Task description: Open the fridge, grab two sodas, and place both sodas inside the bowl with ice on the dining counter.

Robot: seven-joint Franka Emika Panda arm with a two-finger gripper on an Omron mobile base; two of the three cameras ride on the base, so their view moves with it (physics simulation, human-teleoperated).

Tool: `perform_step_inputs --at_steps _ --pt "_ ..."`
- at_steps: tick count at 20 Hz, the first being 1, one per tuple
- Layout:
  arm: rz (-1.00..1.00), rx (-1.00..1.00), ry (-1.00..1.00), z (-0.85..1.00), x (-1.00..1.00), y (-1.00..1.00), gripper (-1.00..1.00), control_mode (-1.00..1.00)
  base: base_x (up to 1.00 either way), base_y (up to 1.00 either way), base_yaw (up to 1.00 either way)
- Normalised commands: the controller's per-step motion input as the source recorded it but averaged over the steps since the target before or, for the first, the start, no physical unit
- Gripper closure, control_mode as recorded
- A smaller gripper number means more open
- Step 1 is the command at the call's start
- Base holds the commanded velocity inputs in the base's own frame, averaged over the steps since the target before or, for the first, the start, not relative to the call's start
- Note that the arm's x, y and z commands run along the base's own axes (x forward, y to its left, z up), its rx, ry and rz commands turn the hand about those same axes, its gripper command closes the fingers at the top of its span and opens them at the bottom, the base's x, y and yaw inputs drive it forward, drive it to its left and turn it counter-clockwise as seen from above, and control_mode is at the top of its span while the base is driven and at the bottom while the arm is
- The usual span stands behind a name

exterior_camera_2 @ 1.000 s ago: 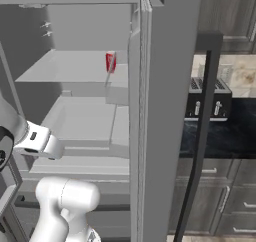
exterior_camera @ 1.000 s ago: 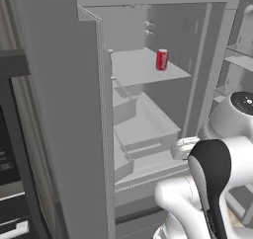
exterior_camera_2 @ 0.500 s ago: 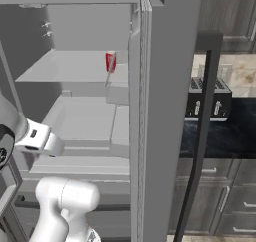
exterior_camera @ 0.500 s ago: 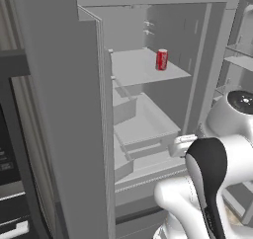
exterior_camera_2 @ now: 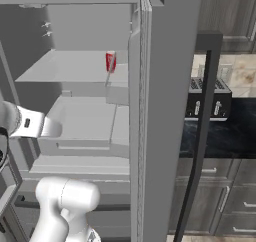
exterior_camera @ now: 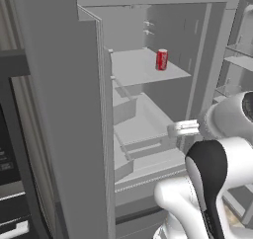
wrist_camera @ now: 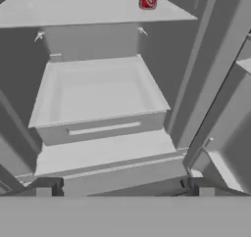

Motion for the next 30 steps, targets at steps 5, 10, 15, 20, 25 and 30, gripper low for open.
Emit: perform_step_inputs --at_steps 5,10,15,20,25,30 --pt "0.0 0.0 -0.29 0.47 0.37 0.0 -1.0 -1.0 0.0 0.0 0.0" --pt "0.0 0.0 -0.22 0.39 0.53 0.0 -1.0 -1.0 0.0 0.0 0.0" --pt "0.0 0.0 -0.11 0.4 0.59 0.0 -1.0 -1.0 0.0 0.0 0.0" --pt "0.0 0.0 -0.01 0.29 0.48 0.0 -1.0 -1.0 0.0 0.0 0.0" --pt "-0.01 0.0 0.0 0.09 0.2 -0.01 -1.0 -1.0 0.0 0.0 0.0" --pt "0.0 0.0 -0.02 0.0 0.23 -0.06 -1.0 -1.0 0.0 0.0 0.0"
